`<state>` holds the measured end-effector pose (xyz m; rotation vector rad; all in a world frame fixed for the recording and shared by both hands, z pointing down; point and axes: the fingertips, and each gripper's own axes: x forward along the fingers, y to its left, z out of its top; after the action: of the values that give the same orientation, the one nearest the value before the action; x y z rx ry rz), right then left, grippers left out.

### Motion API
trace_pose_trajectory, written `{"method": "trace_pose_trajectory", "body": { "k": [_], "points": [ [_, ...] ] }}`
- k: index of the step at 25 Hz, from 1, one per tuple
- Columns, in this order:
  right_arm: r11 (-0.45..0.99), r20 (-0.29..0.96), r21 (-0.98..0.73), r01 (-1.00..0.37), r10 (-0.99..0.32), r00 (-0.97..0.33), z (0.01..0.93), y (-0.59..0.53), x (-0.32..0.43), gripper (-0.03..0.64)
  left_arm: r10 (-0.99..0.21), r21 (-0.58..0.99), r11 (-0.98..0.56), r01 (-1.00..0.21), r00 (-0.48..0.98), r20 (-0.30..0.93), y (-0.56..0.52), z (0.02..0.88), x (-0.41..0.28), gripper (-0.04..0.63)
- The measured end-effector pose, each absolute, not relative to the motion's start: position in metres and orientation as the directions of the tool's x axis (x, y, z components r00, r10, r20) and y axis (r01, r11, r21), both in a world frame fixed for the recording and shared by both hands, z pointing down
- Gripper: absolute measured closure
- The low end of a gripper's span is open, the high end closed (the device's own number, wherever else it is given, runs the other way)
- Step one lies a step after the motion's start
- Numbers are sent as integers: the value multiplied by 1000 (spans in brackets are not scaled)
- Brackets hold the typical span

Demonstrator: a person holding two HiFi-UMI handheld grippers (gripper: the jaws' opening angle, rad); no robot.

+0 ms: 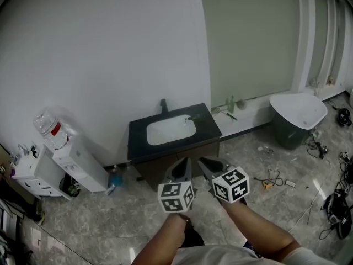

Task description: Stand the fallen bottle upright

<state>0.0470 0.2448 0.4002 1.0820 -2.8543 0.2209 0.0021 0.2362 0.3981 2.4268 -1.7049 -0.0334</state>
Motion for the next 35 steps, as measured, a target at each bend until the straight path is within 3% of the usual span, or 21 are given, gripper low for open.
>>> {"method": "trace_pose_trajectory", "body": {
  "k": [13,24,28,35],
  "points": [
    [698,220,-93,-710,-681,-698,440,-12,-49,589,-875,151,-437,-887,458,159,-16,427,-91,588],
    [718,350,-94,-690,-624,-698,489,-158,-67,577,-836,182,-466,-866,498,229,-145,463,-117,588],
    [783,423,-133,-608,-510,-749,524,-221,-72,569,-826,211,-457,-864,500,260,-200,485,-116,588],
    [909,603,-212,-360,-168,-780,596,-346,-83,552,-828,258,-400,-880,467,309,-329,519,-113,588]
  ]
}}
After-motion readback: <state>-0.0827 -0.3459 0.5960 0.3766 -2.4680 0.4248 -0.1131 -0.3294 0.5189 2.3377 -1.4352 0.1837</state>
